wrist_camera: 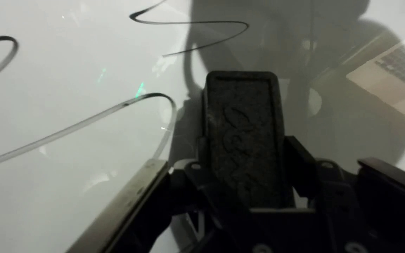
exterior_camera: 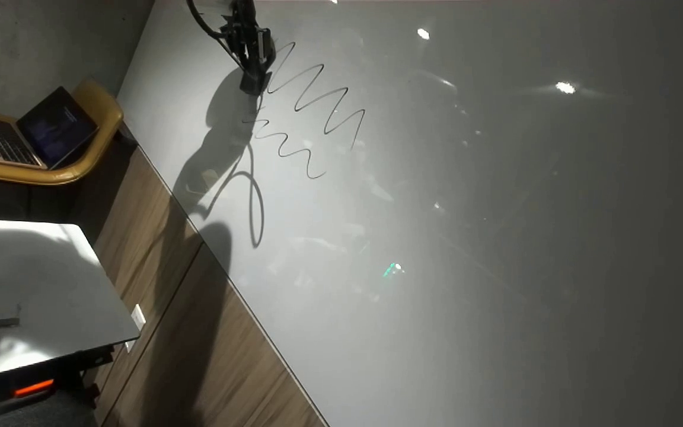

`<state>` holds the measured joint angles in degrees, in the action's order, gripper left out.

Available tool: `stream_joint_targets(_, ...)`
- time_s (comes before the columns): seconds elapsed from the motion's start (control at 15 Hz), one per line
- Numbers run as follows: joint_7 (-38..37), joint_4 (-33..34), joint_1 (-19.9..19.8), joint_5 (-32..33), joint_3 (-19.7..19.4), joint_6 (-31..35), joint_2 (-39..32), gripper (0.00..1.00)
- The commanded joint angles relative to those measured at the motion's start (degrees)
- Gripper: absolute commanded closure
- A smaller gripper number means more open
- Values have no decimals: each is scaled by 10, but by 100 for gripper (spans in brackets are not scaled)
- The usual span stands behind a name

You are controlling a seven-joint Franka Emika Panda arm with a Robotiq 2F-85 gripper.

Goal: Use the eraser to wipe the whiteboard.

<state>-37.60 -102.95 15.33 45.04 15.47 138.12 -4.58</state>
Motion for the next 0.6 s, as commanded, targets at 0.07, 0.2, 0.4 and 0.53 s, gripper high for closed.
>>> stream_joint_targets(0.07, 10, 2, -35, 2, -49, 5, 36, 71)
stream_joint_targets(0.2, 17, -1, -48, -12, -58, 6, 50, 71)
stream_joint_targets(0.4, 38, 5, -67, -37, -66, 8, 58, 71)
stream_joint_targets(0.53, 68, 23, -75, -61, -69, 6, 52, 71)
